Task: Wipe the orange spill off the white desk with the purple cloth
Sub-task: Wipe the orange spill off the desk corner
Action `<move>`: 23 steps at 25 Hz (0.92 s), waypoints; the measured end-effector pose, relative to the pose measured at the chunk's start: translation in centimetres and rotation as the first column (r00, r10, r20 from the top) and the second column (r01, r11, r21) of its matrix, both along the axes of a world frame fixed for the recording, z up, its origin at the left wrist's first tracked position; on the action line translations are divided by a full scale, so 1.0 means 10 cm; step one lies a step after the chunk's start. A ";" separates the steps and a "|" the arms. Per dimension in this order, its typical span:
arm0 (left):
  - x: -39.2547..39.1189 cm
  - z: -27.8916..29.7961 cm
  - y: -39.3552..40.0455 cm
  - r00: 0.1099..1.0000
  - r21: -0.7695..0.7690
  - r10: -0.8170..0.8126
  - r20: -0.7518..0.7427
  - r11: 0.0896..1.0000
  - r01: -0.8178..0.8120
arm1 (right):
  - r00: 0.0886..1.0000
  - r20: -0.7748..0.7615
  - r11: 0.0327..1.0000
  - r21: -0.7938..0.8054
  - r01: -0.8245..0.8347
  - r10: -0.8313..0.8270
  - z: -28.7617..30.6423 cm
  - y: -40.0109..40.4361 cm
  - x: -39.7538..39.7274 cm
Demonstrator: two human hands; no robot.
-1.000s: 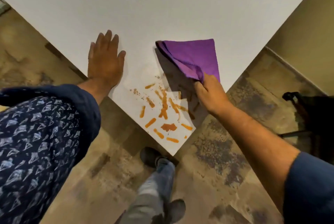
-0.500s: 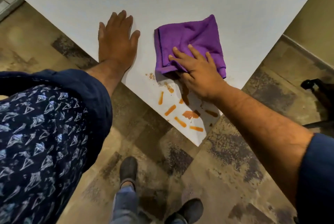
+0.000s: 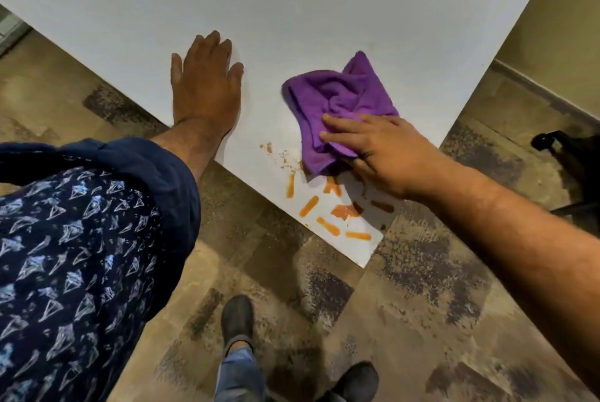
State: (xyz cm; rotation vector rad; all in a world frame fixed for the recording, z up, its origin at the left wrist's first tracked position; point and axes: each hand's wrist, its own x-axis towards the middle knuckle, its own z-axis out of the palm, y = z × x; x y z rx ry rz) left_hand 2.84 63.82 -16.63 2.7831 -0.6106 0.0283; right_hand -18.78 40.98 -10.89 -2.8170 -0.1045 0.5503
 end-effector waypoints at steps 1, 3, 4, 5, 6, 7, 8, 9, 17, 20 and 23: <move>0.01 0.00 0.00 1.000 0.004 0.002 0.005 1.000 -0.002 | 1.000 0.003 0.995 -0.095 0.031 -0.031 0.02 -0.14 0.06; 0.01 -0.01 0.00 1.000 0.006 0.005 0.007 1.000 -0.006 | 0.996 0.007 0.980 -0.182 0.084 -0.084 0.02 -0.36 0.19; 0.01 -0.01 0.00 1.000 0.004 0.003 0.007 1.000 -0.003 | 0.993 0.013 0.980 -0.161 0.121 -0.120 0.00 -0.41 0.24; 0.02 -0.01 0.00 1.000 0.003 -0.001 0.005 1.000 0.001 | 0.985 0.031 0.979 -0.111 0.171 -0.168 -0.04 -0.41 0.29; 0.03 -0.02 0.01 1.000 0.005 -0.003 0.005 1.000 0.003 | 0.972 0.065 0.972 -0.046 0.230 -0.227 -0.09 -0.38 0.34; 0.03 -0.03 0.02 1.000 0.011 -0.005 0.004 1.000 0.005 | 0.951 0.106 0.957 0.031 0.289 -0.291 -0.13 -0.33 0.36; 0.03 -0.04 0.02 1.000 0.016 -0.007 0.004 1.000 0.007 | 0.926 0.137 0.934 0.112 0.339 -0.353 -0.16 -0.27 0.34; 0.03 -0.04 0.03 1.000 0.019 -0.008 0.007 1.000 0.008 | 0.905 0.151 0.911 0.183 0.369 -0.397 -0.18 -0.22 0.28; 0.03 -0.05 0.03 1.000 0.029 -0.021 0.023 0.999 0.021 | 0.923 0.027 0.858 0.380 0.346 -0.384 -0.16 0.32 -0.79; 0.02 -0.05 0.02 0.999 0.011 -0.027 0.024 1.000 0.027 | 0.937 0.020 0.866 0.390 0.314 -0.349 -0.19 0.59 -1.32; 0.02 -0.07 0.03 0.999 -0.004 -0.028 0.023 1.000 0.028 | 0.915 0.012 0.835 0.414 0.363 -0.404 -0.18 0.93 -1.73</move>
